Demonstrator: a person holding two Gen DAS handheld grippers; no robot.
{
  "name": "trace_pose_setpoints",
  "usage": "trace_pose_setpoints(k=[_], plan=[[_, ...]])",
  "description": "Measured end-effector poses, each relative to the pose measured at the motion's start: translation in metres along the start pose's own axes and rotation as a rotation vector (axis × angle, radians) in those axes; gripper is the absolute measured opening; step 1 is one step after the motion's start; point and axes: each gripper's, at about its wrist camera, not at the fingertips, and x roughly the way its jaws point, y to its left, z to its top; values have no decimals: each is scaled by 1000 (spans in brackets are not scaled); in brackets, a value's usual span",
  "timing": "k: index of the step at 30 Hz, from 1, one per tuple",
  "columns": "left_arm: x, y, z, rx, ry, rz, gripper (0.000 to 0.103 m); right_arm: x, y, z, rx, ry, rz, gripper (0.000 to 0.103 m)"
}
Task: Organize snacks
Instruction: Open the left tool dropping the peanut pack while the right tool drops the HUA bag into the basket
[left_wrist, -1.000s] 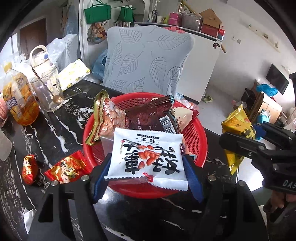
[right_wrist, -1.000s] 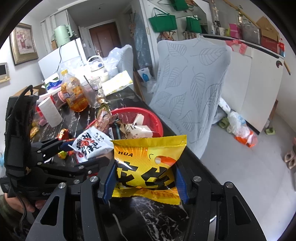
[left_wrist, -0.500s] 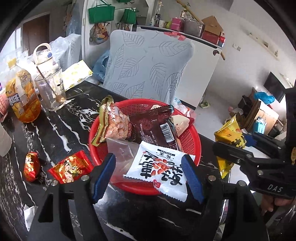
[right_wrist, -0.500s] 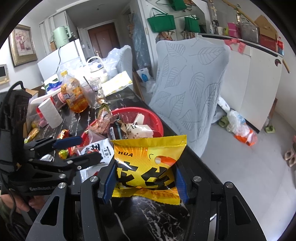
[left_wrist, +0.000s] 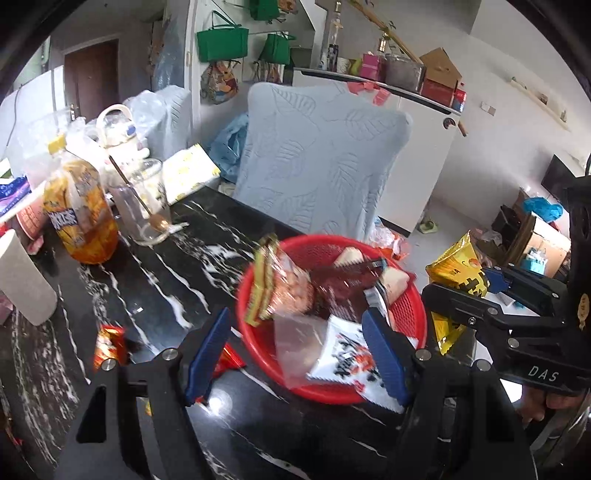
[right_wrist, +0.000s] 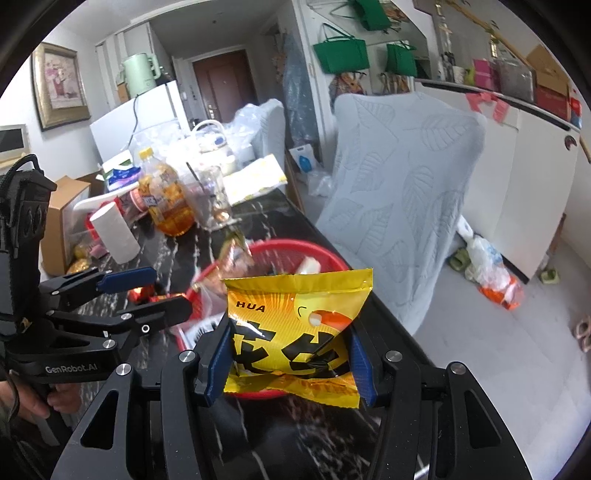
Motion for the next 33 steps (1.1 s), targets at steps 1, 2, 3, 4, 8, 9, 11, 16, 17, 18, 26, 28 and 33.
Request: trace_pose_setpoints(k=[1,2,3,4,8,9,11,16,17,18,26,28,33], plan=[[0,3,2,-2,-4,5,73,1,1,2,-4,-4,3,54],[0,6,5,-5,-7,12,73,3,4,7,-10,-12,7,54],[1,10,8,-9,-11,18,73,5,5,10,-13,-17,10,54],[2,13,10,-11,-14,23,73,7,7,16,-17,-23,12,54],[6,28,19,-26,-29,52,72,20,10,31,-29,-40,20,54],[7,32,20,-30,-30,57,73,24,11,35,-31,-43,22,54],[11,39,23,-40,-31,67,72,34,12,43,-37,-43,29,54],[20,56,26,-63,-31,95,73,61,15,58,-53,-38,35,55],[21,59,26,-65,-28,99,73,65,15,59,-55,-35,34,55],[24,61,26,-68,-24,104,72,72,16,60,-57,-27,33,55],[44,71,29,-71,2,106,73,102,13,60,-57,23,32,55],[49,70,32,-64,8,106,73,107,12,60,-61,37,22,56],[60,68,36,-50,24,105,73,119,8,52,-74,103,23,66]])
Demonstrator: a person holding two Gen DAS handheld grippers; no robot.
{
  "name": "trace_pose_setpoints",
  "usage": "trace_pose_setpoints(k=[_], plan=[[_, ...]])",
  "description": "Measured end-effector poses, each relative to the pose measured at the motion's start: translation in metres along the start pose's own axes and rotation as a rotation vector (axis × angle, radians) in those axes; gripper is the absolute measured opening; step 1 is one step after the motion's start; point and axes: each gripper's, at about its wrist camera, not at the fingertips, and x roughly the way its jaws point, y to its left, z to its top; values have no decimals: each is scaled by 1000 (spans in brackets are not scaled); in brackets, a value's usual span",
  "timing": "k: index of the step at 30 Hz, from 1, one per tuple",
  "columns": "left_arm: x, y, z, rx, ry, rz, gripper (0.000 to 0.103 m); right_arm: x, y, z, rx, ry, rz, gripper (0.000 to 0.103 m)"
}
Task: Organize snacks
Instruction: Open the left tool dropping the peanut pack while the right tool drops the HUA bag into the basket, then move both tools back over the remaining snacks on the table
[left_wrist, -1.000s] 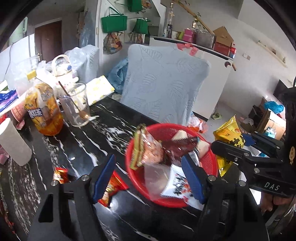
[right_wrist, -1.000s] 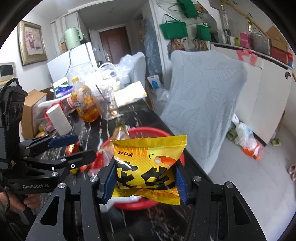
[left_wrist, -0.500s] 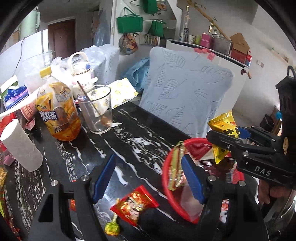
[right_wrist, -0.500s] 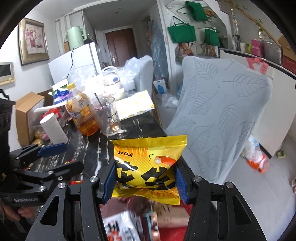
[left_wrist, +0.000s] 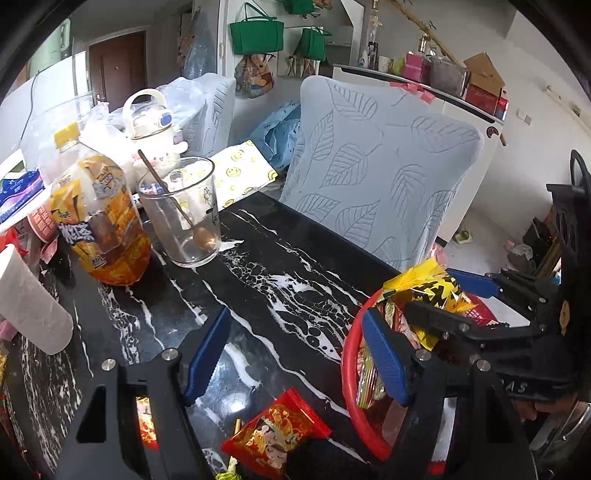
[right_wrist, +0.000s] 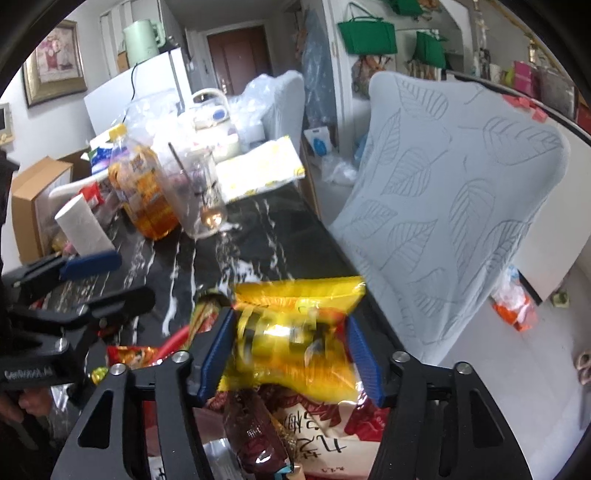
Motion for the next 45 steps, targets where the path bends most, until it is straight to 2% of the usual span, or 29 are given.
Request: trace_pose_setpoints(k=[8,17,32,45], plan=[[0,1,-2,1,9,1,73,0,-5,-2,16,17,19,67],[-26,-3,-2,6,-21,4,73,-22,3,-2,15,-14,-4,67],[-121,-16,-22,32,-151,12,73,-101,46,-14,-14,-134,-11,69],[-186,-15,-70,28,-201,4,73,-158,93,-52,-45,-205,-2,70]])
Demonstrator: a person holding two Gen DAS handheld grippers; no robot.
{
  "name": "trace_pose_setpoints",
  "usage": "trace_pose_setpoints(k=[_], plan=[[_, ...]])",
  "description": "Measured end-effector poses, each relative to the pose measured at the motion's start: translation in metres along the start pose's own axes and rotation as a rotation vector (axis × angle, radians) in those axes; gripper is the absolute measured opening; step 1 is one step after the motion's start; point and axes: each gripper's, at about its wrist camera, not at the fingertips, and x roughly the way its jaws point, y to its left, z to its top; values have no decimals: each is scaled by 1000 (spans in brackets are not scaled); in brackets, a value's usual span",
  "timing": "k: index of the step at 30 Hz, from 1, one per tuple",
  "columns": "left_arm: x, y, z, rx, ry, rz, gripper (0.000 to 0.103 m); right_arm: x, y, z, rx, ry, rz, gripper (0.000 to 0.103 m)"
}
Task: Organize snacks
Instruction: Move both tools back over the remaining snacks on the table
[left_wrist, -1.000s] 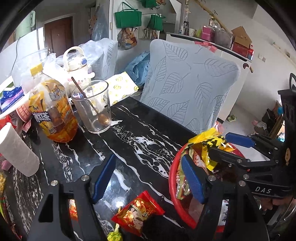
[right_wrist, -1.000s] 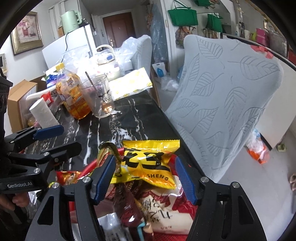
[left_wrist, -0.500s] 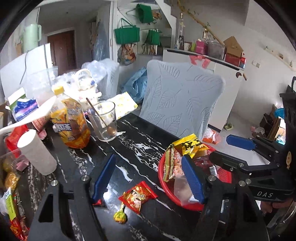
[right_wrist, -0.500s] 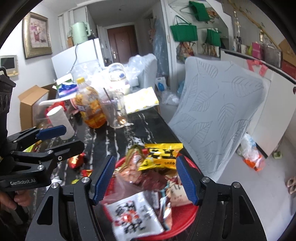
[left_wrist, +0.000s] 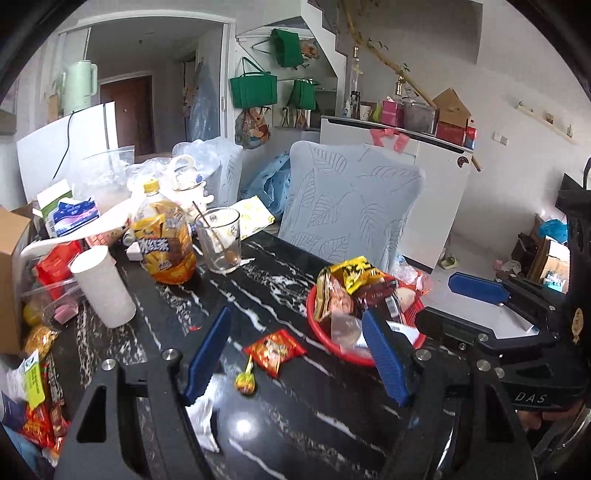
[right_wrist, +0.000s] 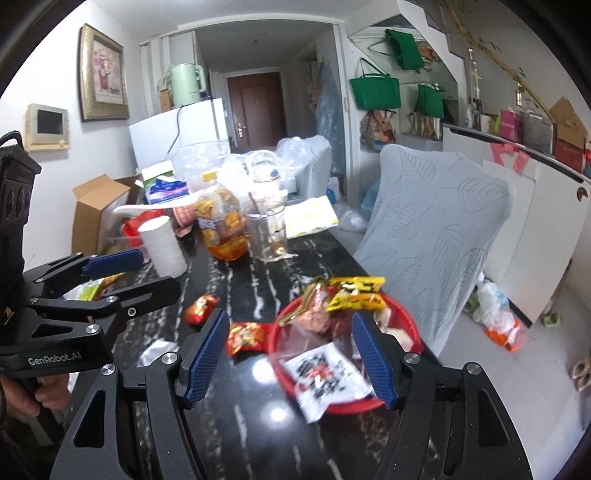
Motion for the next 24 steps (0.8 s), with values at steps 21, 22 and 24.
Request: trace_pose_setpoints(k=[21,22,24], plan=[[-27,37,-96,-149,100,70,73,5,62,-78,-21,109,157,70],[-27,40,-98,-155,105,75,73,9,64,-81,-22,120,164,70],[-23,47,-105,-173,120,87,73,18,68,-86,-25,147,173,70]])
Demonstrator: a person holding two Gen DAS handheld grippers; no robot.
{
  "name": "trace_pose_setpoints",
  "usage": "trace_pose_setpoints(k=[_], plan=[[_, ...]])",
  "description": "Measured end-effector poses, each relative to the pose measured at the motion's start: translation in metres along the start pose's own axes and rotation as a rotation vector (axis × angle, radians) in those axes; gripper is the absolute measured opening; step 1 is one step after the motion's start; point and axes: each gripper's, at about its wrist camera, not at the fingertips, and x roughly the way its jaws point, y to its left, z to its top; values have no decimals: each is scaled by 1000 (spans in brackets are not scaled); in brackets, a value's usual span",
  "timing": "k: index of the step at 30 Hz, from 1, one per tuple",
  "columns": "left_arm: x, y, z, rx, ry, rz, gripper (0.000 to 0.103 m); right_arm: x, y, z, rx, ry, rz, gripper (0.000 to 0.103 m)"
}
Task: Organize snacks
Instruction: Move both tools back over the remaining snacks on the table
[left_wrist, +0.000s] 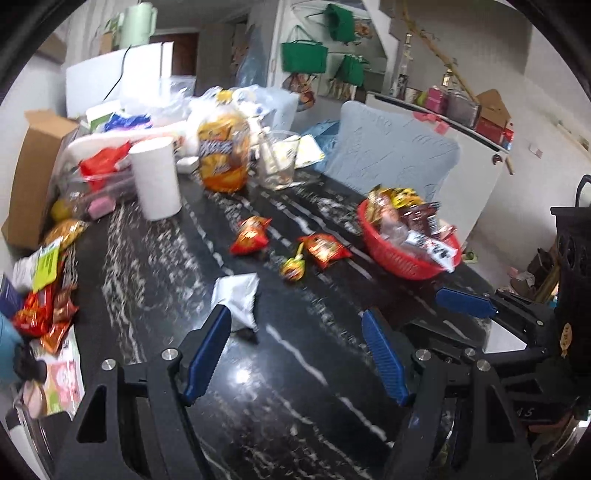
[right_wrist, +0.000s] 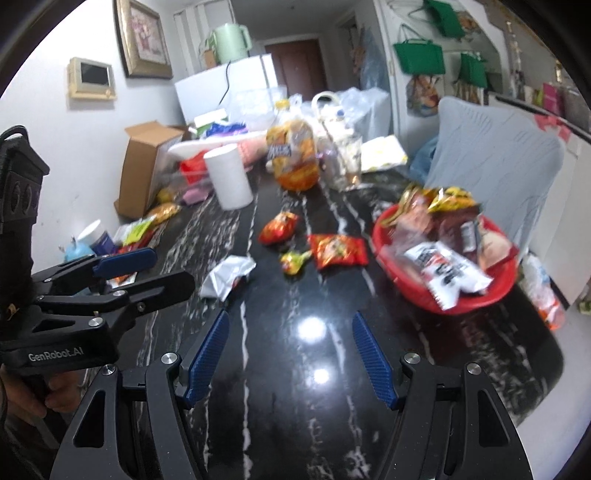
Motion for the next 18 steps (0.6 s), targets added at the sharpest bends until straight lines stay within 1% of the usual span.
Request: trace_pose_setpoints(k=[5,9,18], plan=[[14,21,-5,-36,34,24,73,24,7,0,-5,42,28,70],[29,35,-3,-68,67,28,73,42,12,4,-20,68,33,70],[75,54,10,-106,153,17,72,78,0,24,17,117,42,70]])
